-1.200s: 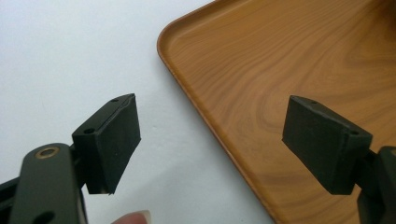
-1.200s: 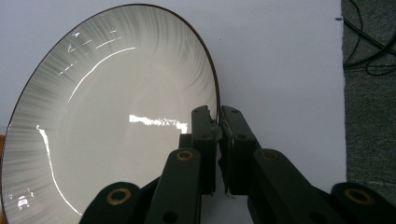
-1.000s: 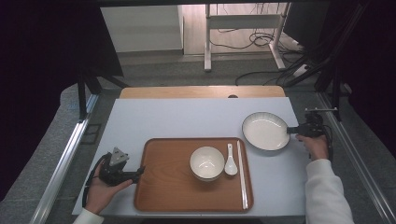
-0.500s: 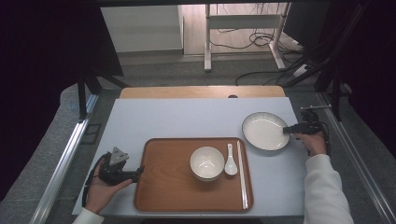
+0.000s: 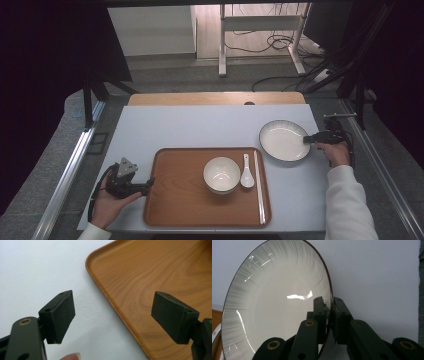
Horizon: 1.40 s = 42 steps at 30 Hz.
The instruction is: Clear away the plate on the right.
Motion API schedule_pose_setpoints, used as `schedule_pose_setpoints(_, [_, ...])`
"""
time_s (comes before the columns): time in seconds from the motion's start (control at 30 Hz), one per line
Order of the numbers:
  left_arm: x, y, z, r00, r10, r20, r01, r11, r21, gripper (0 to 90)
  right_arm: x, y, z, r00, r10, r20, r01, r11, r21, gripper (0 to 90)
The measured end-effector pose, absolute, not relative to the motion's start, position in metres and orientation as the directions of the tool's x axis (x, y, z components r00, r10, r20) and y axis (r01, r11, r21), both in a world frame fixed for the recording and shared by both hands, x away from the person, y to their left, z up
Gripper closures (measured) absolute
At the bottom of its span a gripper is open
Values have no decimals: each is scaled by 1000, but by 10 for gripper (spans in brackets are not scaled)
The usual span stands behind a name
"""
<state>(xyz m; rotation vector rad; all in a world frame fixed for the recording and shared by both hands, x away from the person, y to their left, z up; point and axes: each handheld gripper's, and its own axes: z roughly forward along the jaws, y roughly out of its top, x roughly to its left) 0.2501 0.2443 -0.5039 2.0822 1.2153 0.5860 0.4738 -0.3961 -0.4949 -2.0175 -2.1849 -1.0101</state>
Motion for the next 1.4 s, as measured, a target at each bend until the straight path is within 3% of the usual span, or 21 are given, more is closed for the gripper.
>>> schedule_pose_setpoints(0.27, [250, 245, -503, 468, 882, 53, 590, -357, 724, 189, 471, -399, -491, -156, 878, 453, 885, -80, 459, 861])
schedule_pose_setpoints(0.87, [249, 245, -502, 467, 882, 55, 586, -356, 728, 189, 456, -406, -467, -179, 911, 371, 811, -76, 579, 864])
schedule_pose_setpoints(1.4, [250, 244, -497, 467, 883, 44, 581, -344, 737, 188, 442, -405, -444, -275, 863, 424, 740, -91, 666, 863])
